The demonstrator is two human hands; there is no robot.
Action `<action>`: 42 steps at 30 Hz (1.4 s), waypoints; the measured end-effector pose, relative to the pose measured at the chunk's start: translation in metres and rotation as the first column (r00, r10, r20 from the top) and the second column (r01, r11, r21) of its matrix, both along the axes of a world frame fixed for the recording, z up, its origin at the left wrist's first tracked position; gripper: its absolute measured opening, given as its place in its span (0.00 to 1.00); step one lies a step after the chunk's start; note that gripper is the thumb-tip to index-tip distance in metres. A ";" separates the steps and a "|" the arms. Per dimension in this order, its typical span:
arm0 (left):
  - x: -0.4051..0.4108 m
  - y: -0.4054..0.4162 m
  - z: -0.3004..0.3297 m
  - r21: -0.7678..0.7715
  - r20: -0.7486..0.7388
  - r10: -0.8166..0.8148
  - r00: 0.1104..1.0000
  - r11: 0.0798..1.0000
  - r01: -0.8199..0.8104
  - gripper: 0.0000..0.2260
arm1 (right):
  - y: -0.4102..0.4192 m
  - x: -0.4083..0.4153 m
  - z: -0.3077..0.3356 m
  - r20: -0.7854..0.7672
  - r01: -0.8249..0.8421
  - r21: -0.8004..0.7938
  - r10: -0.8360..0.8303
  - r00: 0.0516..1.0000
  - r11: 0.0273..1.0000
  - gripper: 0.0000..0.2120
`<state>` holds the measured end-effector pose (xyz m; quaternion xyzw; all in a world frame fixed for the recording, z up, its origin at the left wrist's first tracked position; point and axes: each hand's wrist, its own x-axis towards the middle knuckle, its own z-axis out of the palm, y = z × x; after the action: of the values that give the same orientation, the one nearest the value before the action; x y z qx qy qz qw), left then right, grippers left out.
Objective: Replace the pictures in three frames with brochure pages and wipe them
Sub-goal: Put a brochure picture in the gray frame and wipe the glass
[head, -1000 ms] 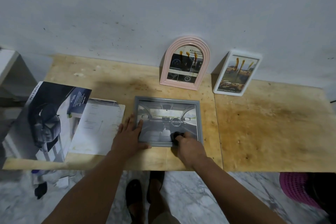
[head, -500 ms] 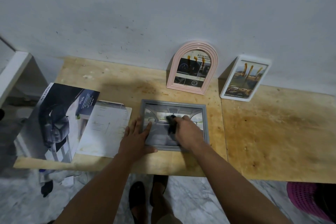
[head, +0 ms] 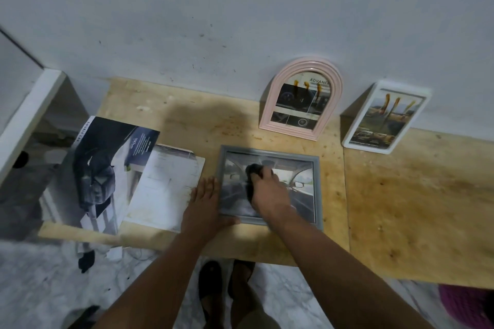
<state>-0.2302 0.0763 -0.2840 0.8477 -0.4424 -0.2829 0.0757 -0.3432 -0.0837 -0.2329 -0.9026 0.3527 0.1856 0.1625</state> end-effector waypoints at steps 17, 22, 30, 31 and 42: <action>0.013 0.005 0.009 0.069 0.068 -0.099 0.993 0.993 0.094 0.53 | -0.024 0.055 -0.001 -0.045 -0.188 -0.013 0.187 0.981 0.982 0.21; 0.011 0.003 0.008 0.111 0.106 -0.090 0.990 0.991 0.078 0.51 | 0.015 0.033 -0.016 -0.007 -0.339 0.016 0.339 0.941 0.941 0.24; 0.011 0.000 0.010 0.134 0.078 -0.088 0.993 0.988 0.077 0.52 | 0.018 -0.019 0.018 0.141 -0.165 0.443 0.113 0.984 0.881 0.19; 0.011 -0.001 0.012 0.145 0.080 -0.102 0.992 0.985 0.089 0.52 | 0.013 -0.028 0.025 0.161 -0.015 0.550 -0.088 0.983 0.835 0.18; 0.011 -0.007 0.019 0.222 0.071 -0.156 0.985 0.965 0.137 0.53 | -0.084 -0.204 0.041 0.109 0.561 0.827 -0.991 -0.083 0.044 0.11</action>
<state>-0.2189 0.0693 -0.2655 0.8274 -0.4735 -0.2965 -0.0576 -0.5475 -0.1672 -0.1923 -0.3571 0.6720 -0.2306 0.6064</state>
